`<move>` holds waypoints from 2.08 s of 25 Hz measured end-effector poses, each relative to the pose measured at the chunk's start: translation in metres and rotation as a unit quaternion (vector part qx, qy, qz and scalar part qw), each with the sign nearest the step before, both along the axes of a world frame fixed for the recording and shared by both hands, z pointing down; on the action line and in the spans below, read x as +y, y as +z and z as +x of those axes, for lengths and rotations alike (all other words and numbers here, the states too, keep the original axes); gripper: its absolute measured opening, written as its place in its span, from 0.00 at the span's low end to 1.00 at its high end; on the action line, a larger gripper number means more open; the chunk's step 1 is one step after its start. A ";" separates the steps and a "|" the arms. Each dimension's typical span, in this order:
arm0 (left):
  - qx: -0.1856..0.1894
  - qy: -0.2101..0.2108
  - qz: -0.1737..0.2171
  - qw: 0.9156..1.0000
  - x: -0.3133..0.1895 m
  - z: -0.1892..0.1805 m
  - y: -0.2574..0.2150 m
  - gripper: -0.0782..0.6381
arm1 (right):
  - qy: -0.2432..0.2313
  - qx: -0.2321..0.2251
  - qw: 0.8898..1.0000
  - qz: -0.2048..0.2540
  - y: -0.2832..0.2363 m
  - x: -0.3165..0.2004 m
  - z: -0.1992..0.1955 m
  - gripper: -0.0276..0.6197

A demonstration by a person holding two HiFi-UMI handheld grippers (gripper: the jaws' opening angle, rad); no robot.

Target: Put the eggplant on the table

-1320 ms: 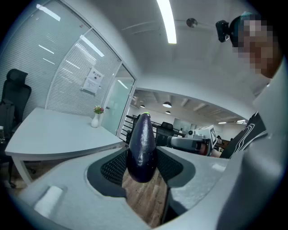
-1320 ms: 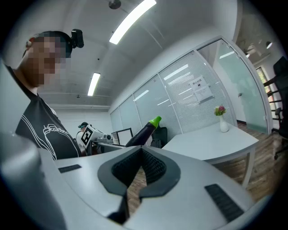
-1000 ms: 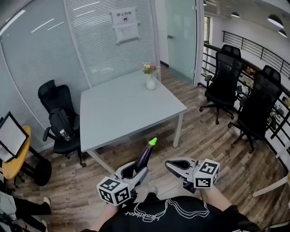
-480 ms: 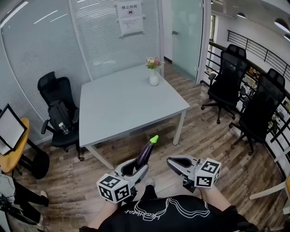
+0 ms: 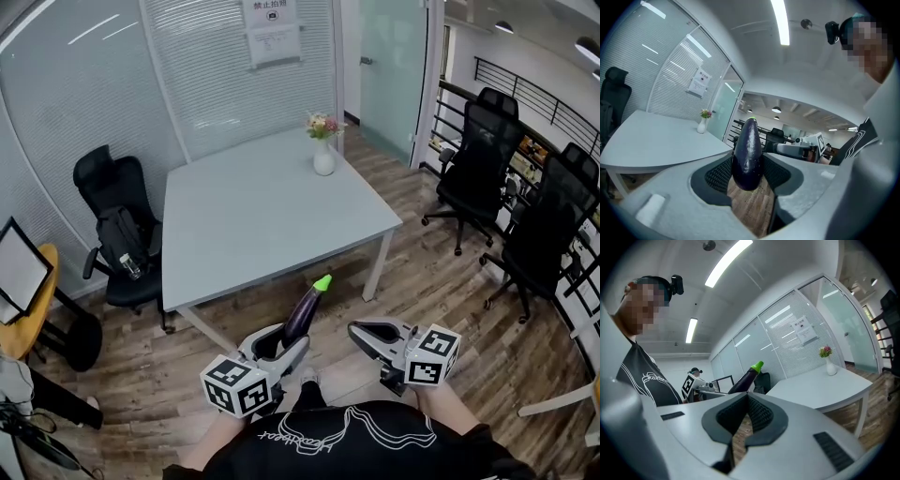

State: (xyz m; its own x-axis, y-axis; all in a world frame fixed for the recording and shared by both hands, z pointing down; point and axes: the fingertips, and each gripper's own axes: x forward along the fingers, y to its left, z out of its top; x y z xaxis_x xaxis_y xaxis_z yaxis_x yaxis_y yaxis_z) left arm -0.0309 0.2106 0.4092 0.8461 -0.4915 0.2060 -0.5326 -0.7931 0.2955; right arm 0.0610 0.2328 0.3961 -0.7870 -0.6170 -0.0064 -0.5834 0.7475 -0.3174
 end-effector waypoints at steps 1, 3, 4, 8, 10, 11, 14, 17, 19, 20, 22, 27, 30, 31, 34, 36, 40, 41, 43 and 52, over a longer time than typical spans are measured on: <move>-0.001 0.001 -0.001 1.000 -0.008 -0.001 0.000 0.40 | 0.000 0.000 1.000 -0.001 0.000 -0.008 -0.002 0.06; -0.001 0.002 -0.004 1.000 -0.026 -0.004 0.001 0.40 | 0.001 0.001 1.000 -0.005 0.001 -0.027 -0.005 0.06; -0.001 0.002 -0.005 1.000 -0.036 -0.005 0.001 0.40 | 0.002 0.001 1.000 -0.007 0.001 -0.038 -0.006 0.06; -0.002 0.002 -0.010 1.000 -0.082 -0.007 -0.001 0.40 | -0.001 0.003 1.000 -0.012 -0.001 -0.081 -0.008 0.06; -0.001 0.001 -0.011 1.000 -0.106 -0.009 -0.004 0.40 | -0.002 0.005 1.000 -0.012 -0.004 -0.103 -0.010 0.06; 0.000 0.002 -0.011 1.000 -0.118 -0.009 -0.006 0.40 | -0.001 0.006 1.000 -0.012 -0.006 -0.114 -0.011 0.06; 0.000 0.009 -0.010 1.000 -0.152 -0.010 -0.012 0.40 | 0.007 0.007 1.000 -0.013 -0.011 -0.147 -0.011 0.06; 0.002 0.015 -0.008 1.000 -0.185 -0.010 -0.017 0.40 | 0.016 0.007 1.000 -0.013 -0.016 -0.177 -0.009 0.06; 0.001 0.020 -0.005 1.000 -0.206 -0.010 -0.020 0.40 | 0.021 0.007 1.000 -0.012 -0.017 -0.197 -0.009 0.06; 0.001 0.022 -0.004 1.000 -0.217 -0.010 -0.020 0.40 | 0.024 0.007 1.000 -0.011 -0.018 -0.208 -0.009 0.06; 0.000 0.026 -0.004 1.000 -0.238 -0.009 -0.020 0.40 | 0.029 0.006 0.999 -0.012 -0.019 -0.230 -0.009 0.06; 0.001 0.025 -0.006 1.000 -0.288 -0.018 -0.019 0.40 | 0.033 0.006 0.999 -0.019 -0.016 -0.279 -0.016 0.06; 0.000 0.017 -0.007 1.000 -0.310 -0.025 -0.014 0.40 | 0.029 0.004 0.999 -0.024 -0.009 -0.300 -0.022 0.06; 0.000 0.014 -0.009 1.000 -0.315 -0.027 -0.011 0.40 | 0.027 0.004 0.999 -0.027 -0.005 -0.305 -0.024 0.06; 0.002 0.003 -0.017 1.000 -0.330 -0.035 -0.005 0.40 | 0.017 0.006 0.999 -0.038 0.003 -0.318 -0.031 0.06; 0.003 -0.003 -0.025 1.000 -0.337 -0.038 0.000 0.40 | 0.013 0.006 0.999 -0.043 0.006 -0.325 -0.033 0.06; 0.002 -0.009 -0.036 0.999 -0.353 -0.037 0.010 0.40 | 0.007 0.001 0.999 -0.051 0.012 -0.340 -0.030 0.06; 0.001 -0.010 -0.038 0.999 -0.356 -0.035 0.011 0.40 | 0.005 -0.002 0.999 -0.052 0.013 -0.344 -0.028 0.06; 0.000 -0.015 -0.037 0.999 -0.366 -0.032 0.012 0.40 | 0.000 -0.005 0.999 -0.052 0.013 -0.353 -0.023 0.06; -0.007 -0.050 -0.037 0.998 -0.434 -0.027 0.014 0.40 | -0.022 -0.008 0.998 -0.054 0.012 -0.429 -0.008 0.06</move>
State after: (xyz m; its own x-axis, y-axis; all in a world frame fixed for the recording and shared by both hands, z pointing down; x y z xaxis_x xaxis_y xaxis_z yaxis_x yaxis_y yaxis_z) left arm -0.0580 -0.2237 0.4230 0.7902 -0.5569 0.2559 -0.6128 -0.7117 0.3434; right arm 0.0534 -0.1964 0.4085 -0.8142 -0.5788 0.0454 -0.5444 0.7341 -0.4059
